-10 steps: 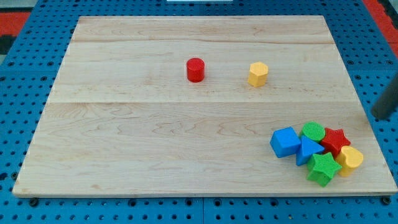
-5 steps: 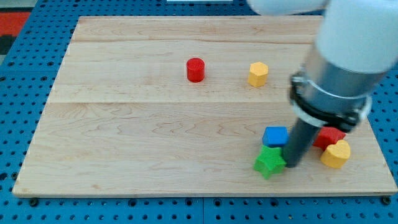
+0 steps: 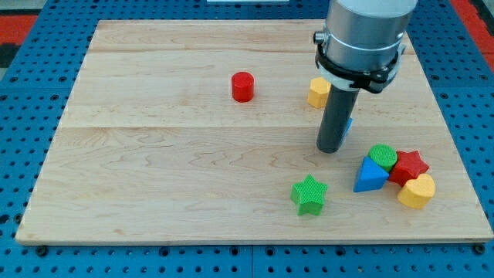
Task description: Place the blue cube below the yellow hexagon
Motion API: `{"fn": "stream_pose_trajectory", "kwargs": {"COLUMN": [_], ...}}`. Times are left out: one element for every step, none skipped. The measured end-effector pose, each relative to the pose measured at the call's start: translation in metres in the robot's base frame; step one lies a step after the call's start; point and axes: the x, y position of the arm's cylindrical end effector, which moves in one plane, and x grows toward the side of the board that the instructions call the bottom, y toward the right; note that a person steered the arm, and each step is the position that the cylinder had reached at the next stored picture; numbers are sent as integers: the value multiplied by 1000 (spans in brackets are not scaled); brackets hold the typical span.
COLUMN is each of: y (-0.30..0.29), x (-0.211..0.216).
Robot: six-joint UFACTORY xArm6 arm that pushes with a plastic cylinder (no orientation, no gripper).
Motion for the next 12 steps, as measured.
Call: {"fn": "stream_pose_trajectory", "kwargs": {"y": [2,2,3,4,23,46,46,35,52,71,49,13], "x": [-4,-3,7,8,10,-9,-35,-50,-57,-67,-82,-86]}}
